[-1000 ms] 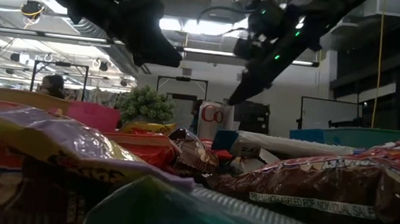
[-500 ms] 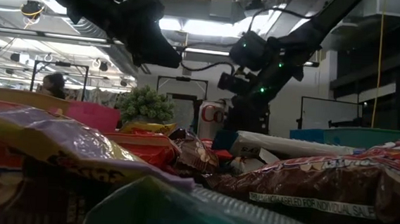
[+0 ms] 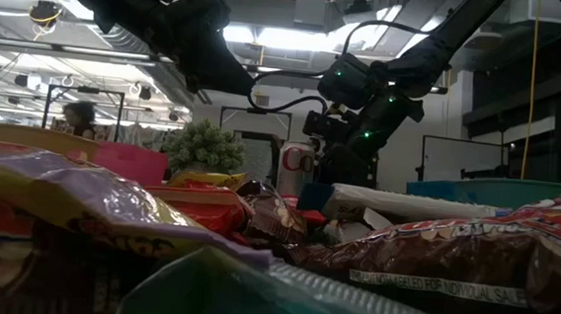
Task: Sort candy
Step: Put the red candy into the light blue bin
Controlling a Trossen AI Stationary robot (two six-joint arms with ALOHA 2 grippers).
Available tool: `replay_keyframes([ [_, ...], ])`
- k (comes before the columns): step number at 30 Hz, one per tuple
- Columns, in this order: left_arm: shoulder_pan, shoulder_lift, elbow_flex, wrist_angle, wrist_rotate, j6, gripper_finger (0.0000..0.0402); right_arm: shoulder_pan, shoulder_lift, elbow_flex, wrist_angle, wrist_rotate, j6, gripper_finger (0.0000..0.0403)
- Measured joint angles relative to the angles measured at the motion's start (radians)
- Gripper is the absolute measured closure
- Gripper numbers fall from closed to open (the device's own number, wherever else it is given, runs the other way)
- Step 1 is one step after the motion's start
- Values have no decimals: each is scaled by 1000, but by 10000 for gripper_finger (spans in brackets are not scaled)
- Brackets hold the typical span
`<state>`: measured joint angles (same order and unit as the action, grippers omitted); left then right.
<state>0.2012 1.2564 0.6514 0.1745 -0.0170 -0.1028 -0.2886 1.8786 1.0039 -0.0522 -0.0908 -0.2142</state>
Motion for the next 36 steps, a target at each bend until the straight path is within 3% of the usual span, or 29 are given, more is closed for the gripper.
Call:
replay_keyframes([
  [7, 0, 0, 0, 0, 0, 0, 280, 0, 2, -1, -3, 1, -1, 396],
  [16, 0, 0, 0, -1, 0, 0, 280, 0, -8, -3, -13, -2, -1, 399],
  [21, 0, 0, 0, -1, 0, 0, 280, 0, -80, -6, -79, -73, 2, 399],
  [32, 0, 1, 0, -2, 0, 0, 280, 9, -361, -4, -443, -339, 109, 400],
  [36, 0, 1, 0, -4, 0, 0, 280, 56, -439, -4, -611, -356, 112, 401],
])
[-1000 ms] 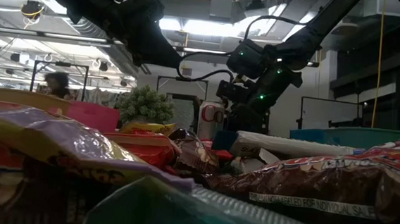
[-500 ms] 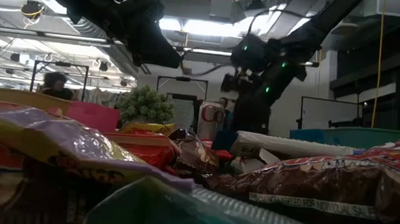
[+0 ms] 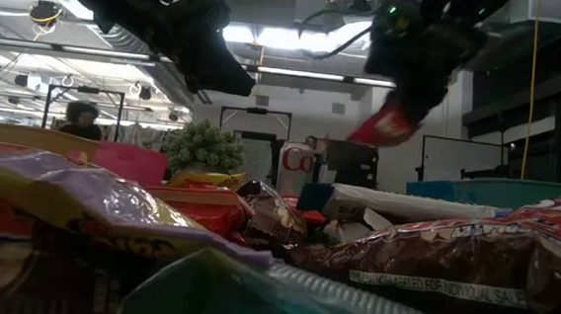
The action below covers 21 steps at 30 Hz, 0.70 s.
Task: Sort candy
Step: Put the red candy into the light blue bin
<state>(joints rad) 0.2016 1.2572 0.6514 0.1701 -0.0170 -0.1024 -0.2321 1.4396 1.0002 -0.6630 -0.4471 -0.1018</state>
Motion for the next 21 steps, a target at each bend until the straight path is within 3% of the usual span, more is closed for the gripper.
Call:
replay_keyframes([
  [7, 0, 0, 0, 1, 0, 0, 280, 116, -31, 1, -233, 39, 1, 402],
  [13, 0, 0, 0, 2, 0, 0, 280, 200, -31, 1, -403, 104, 103, 401],
  [21, 0, 0, 0, 3, 0, 0, 280, 280, -31, 1, -492, 306, 177, 392],
])
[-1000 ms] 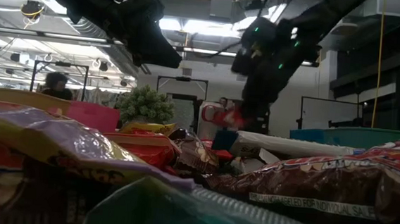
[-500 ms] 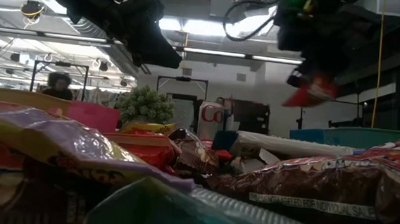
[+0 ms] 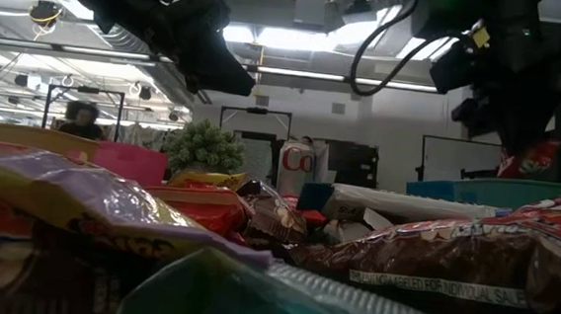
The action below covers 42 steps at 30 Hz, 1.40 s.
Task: Sort candy
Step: Put the red candy into the light blue bin, then put the white chocolate bar into the orange bin
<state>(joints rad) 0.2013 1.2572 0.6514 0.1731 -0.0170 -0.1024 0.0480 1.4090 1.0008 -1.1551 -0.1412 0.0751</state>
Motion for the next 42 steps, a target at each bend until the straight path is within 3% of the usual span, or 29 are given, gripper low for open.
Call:
replay_keyframes([
  [7, 0, 0, 0, 1, 0, 0, 280, -2, 0, 0, 1, 19, 0, 355],
  [16, 0, 0, 0, 1, 0, 0, 280, -2, 0, 0, 1, 19, -1, 248],
  [22, -8, 0, 0, 2, -1, 0, 280, -2, 0, 0, 1, 19, -1, 203],
  [32, -35, 0, 0, 40, -1, 0, 280, -2, 0, 0, 1, 19, -1, 193],
  [37, -52, 0, 0, 171, -53, -19, 280, -2, 0, 0, 4, 19, -1, 192],
  [42, -65, 0, 0, 185, -86, -21, 280, -2, 0, 0, 4, 18, -1, 192],
])
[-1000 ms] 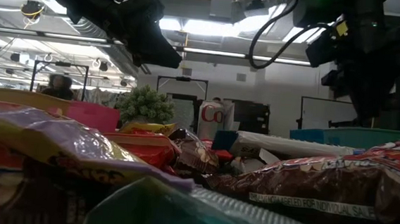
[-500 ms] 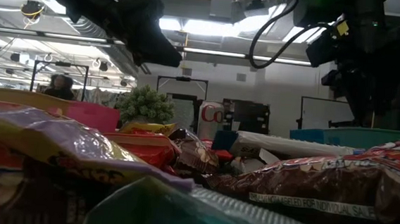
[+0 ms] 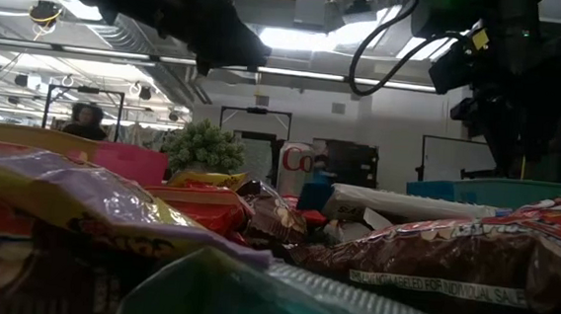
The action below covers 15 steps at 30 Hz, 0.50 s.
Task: Sort candy
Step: Put the white chocolate bar into the orange bin
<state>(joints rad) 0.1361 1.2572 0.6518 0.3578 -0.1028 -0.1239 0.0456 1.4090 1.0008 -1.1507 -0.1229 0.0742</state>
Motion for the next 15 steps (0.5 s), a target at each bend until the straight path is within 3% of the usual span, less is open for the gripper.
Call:
replay_keyframes([
  [7, -6, 24, 0, 19, 0, -4, 280, 0, 0, 0, 12, 4, -2, 191],
  [15, -6, 160, 1, 172, 39, -5, 280, 0, 0, 0, 54, 28, -2, 191],
])
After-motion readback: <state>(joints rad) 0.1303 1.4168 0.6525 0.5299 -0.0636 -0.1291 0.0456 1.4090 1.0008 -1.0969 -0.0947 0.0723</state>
